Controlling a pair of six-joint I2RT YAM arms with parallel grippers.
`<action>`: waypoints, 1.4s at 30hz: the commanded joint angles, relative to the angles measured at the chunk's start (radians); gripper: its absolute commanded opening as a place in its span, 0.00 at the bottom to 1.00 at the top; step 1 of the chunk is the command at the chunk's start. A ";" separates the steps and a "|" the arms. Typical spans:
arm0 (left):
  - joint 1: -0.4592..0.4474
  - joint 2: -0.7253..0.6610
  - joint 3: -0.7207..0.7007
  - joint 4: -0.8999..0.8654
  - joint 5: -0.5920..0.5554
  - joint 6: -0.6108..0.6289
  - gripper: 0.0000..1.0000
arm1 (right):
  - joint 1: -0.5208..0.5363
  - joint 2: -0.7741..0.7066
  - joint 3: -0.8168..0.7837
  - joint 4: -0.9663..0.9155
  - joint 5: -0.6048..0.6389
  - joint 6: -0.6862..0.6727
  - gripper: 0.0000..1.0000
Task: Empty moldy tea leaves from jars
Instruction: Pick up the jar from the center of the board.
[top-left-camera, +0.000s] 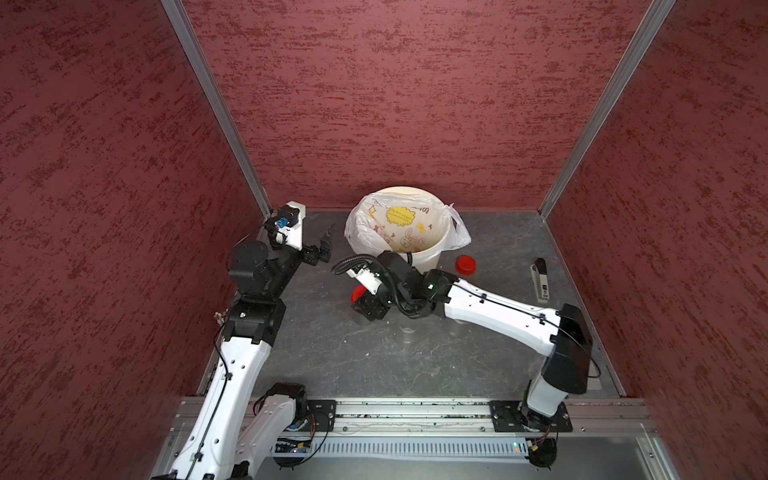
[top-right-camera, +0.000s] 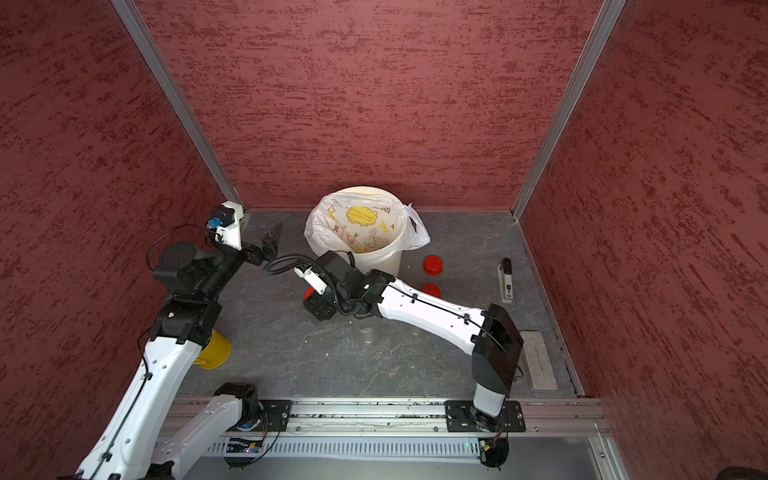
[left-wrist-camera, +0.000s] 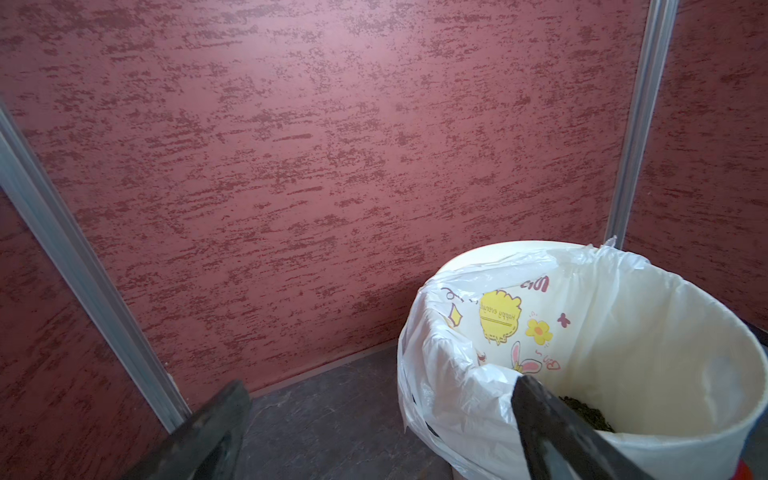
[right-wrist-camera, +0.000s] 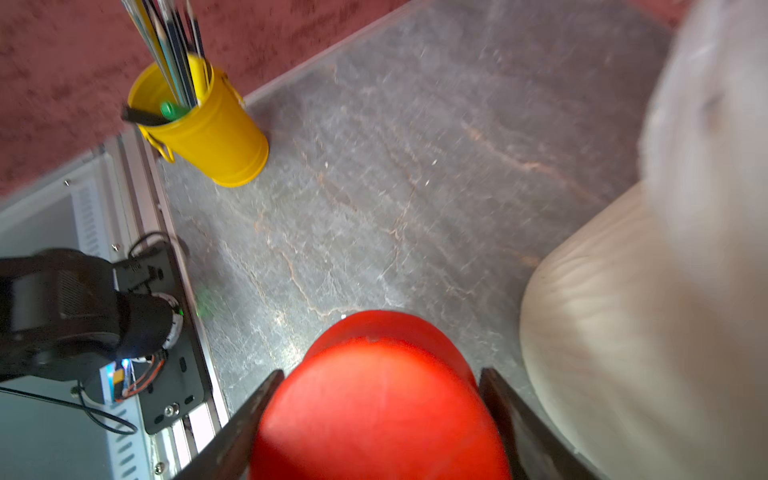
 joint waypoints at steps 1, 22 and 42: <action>0.013 -0.014 0.023 -0.013 0.150 -0.018 0.99 | -0.034 -0.062 0.041 -0.034 0.011 0.012 0.44; 0.097 0.006 0.051 -0.144 0.899 0.110 0.99 | -0.172 -0.141 0.294 -0.213 -0.053 -0.030 0.38; -0.067 0.088 -0.029 -0.048 0.716 0.191 0.98 | -0.181 -0.087 0.473 -0.261 -0.255 -0.079 0.34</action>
